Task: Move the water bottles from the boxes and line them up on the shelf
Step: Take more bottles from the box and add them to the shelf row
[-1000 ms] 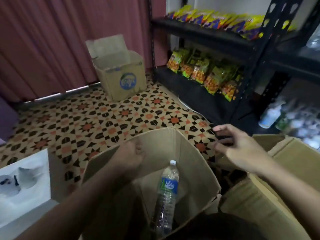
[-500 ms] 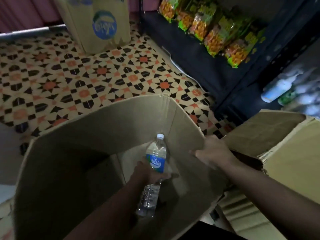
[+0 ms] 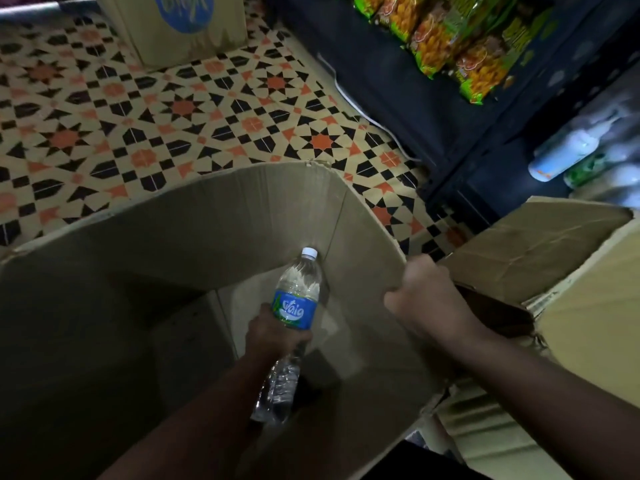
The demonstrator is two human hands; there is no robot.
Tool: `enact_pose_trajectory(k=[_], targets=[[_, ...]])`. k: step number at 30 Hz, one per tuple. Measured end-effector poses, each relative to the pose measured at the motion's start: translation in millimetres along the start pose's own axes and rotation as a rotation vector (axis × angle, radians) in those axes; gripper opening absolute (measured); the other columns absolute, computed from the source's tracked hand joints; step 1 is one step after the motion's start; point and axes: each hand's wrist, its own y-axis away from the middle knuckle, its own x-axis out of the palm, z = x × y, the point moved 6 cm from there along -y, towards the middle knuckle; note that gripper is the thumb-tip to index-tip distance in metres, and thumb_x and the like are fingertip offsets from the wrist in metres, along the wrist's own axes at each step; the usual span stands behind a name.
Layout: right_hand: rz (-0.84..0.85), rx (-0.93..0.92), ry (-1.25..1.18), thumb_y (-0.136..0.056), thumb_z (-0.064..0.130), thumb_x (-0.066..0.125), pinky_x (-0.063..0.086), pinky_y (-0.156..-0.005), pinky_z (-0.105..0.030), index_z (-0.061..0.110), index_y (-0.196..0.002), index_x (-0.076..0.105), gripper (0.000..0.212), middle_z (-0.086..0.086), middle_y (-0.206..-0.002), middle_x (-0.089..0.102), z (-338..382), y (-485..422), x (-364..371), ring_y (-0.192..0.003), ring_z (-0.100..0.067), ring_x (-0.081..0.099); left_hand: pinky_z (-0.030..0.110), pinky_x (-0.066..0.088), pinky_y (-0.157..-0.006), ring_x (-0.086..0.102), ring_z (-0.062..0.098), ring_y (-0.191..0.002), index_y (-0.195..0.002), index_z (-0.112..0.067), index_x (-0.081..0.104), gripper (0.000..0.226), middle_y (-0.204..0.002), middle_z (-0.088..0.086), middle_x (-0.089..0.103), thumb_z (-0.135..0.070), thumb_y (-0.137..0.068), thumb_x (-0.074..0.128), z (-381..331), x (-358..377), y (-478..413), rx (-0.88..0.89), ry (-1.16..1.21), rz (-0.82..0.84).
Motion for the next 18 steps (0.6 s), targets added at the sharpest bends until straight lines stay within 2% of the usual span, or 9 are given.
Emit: enact_pose_trajectory(k=[2,4,6,8,11,13,14,16,18], targets=[[-0.006,0.012,-0.013,-0.088,0.013,0.067,0.056,-0.087,-0.036,0.008,-0.106,0.052,0.024,-0.011,-0.112,0.057,-2,-3,-4,-0.105,-0.026,0.059,0.025,0.044,-0.072,0.06,0.023,-0.088,-0.105,-0.02,0.049,0.071,-0.102,0.003,0.063,-0.038,-0.05,0.09,3,-7,1,0.02,-0.007,-0.01],[-0.029,0.028,-0.025,-0.088,0.014,0.067,0.053,-0.093,-0.036,0.008,-0.113,0.051,0.03,-0.009,-0.113,0.051,-5,-5,-8,-0.109,-0.025,0.054,0.027,0.047,-0.071,0.065,0.024,-0.092,-0.104,-0.017,0.049,0.075,-0.102,0.005,0.065,-0.035,-0.046,0.092,3,-20,4,0.069,-0.009,-0.02],[-0.035,0.04,-0.006,-0.088,0.015,0.065,0.047,-0.097,-0.035,0.007,-0.119,0.05,0.036,-0.007,-0.111,0.044,-9,-8,-10,-0.112,-0.025,0.049,0.025,0.047,-0.065,0.066,0.02,-0.087,-0.104,-0.014,0.051,0.076,-0.097,0.003,0.066,-0.028,-0.043,0.093,-2,-38,13,0.137,0.015,-0.024],[-0.036,0.036,-0.003,-0.088,0.016,0.064,0.046,-0.095,-0.034,0.007,-0.121,0.052,0.037,-0.009,-0.116,0.046,-10,-7,-10,-0.103,-0.022,0.046,0.025,0.043,-0.065,0.065,0.023,-0.088,-0.104,-0.013,0.051,0.074,-0.094,0.003,0.063,-0.023,-0.046,0.095,-16,-64,28,0.212,-0.008,-0.068],[-0.01,0.017,-0.035,-0.086,0.013,0.062,0.053,-0.082,-0.03,0.009,-0.116,0.058,0.031,-0.009,-0.115,0.057,-8,-1,-8,-0.091,-0.02,0.054,0.031,0.045,-0.071,0.063,0.028,-0.093,-0.099,-0.013,0.05,0.073,-0.094,0.006,0.065,-0.029,-0.044,0.096,-47,-105,60,0.347,-0.033,-0.155],[0.019,-0.025,-0.018,-0.087,0.011,0.06,0.053,-0.067,-0.024,0.011,-0.109,0.062,0.021,-0.001,-0.095,0.06,-2,6,-10,-0.081,-0.017,0.058,0.028,0.042,-0.072,0.061,0.022,-0.089,-0.097,-0.019,0.049,0.07,-0.092,0.0,0.063,-0.029,-0.045,0.095,-69,-130,87,0.427,-0.002,-0.212],[0.039,-0.051,-0.001,-0.088,0.01,0.059,0.052,-0.065,-0.023,0.013,-0.106,0.062,0.018,0.003,-0.088,0.059,1,12,-13,-0.078,-0.015,0.058,0.026,0.04,-0.073,0.06,0.018,-0.088,-0.098,-0.022,0.048,0.07,-0.092,-0.003,0.063,-0.028,-0.046,0.095,-79,-140,100,0.471,0.025,-0.244],[0.041,-0.128,-0.005,-0.089,0.016,0.062,0.055,-0.076,-0.027,0.023,-0.12,0.063,0.031,0.007,-0.092,0.064,5,25,-25,-0.084,-0.014,0.062,0.026,0.043,-0.074,0.061,0.012,-0.087,-0.103,-0.027,0.05,0.072,-0.093,-0.008,0.065,-0.027,-0.046,0.095,-104,-158,131,0.565,0.1,-0.288],[-0.011,-0.18,-0.024,-0.088,0.033,0.066,0.055,-0.091,-0.032,0.034,-0.127,0.059,0.039,0.009,-0.109,0.067,7,42,-50,-0.097,-0.013,0.065,0.026,0.05,-0.076,0.064,0.008,-0.089,-0.107,-0.031,0.053,0.075,-0.094,-0.012,0.067,-0.031,-0.046,0.096,-133,-171,158,0.635,0.177,-0.301]])
